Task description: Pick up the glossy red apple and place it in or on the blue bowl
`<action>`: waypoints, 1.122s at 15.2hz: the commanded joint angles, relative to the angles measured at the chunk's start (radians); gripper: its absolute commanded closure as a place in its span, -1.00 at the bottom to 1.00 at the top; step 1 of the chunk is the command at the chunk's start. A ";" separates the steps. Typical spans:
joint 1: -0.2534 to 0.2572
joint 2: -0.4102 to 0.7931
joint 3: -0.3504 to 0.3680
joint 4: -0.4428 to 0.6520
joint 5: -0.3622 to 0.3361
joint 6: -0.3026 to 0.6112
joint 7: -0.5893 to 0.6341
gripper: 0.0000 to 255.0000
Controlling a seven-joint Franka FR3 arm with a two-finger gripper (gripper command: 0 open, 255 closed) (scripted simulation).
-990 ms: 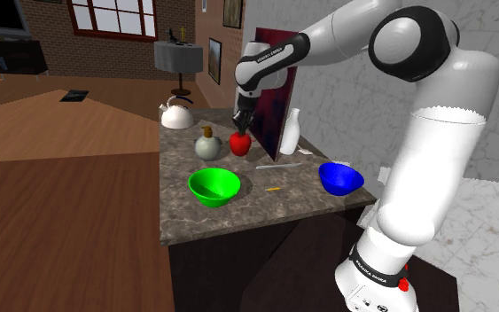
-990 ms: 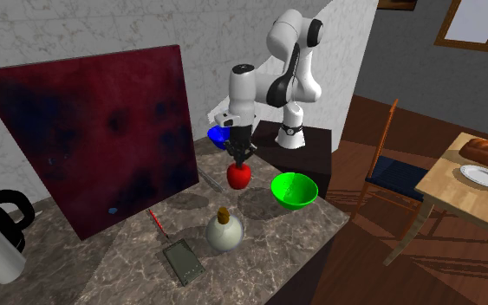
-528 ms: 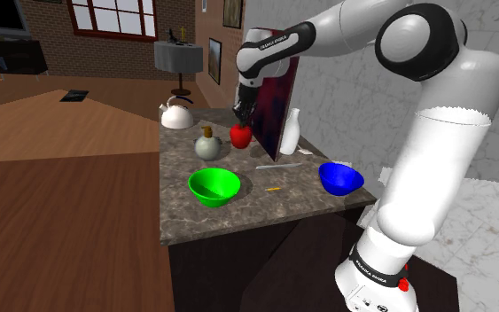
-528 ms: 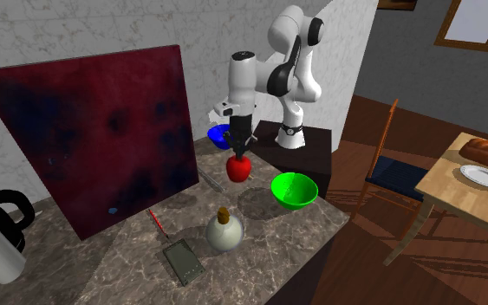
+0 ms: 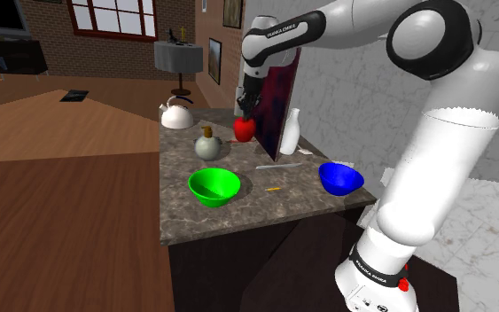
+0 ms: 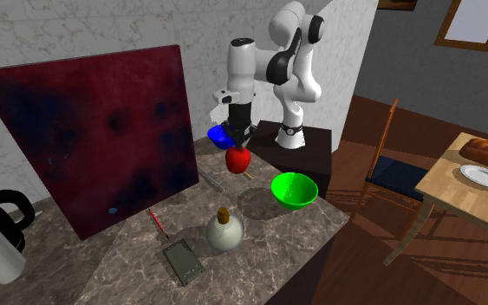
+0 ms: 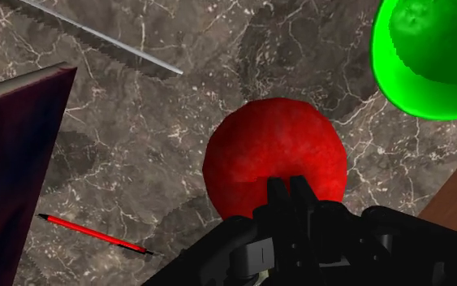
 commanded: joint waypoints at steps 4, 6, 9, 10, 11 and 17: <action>-0.036 -0.147 -0.036 -0.147 -0.016 0.000 -0.066 1.00; -0.052 -0.203 -0.053 -0.199 -0.025 -0.003 -0.094 1.00; -0.077 -0.285 -0.080 -0.268 -0.042 -0.015 -0.138 1.00; -0.085 -0.311 -0.090 -0.289 -0.049 -0.020 -0.153 1.00; -0.094 -0.337 -0.100 -0.308 -0.056 -0.025 -0.168 1.00; -0.154 -0.481 -0.166 -0.400 -0.105 -0.072 -0.264 1.00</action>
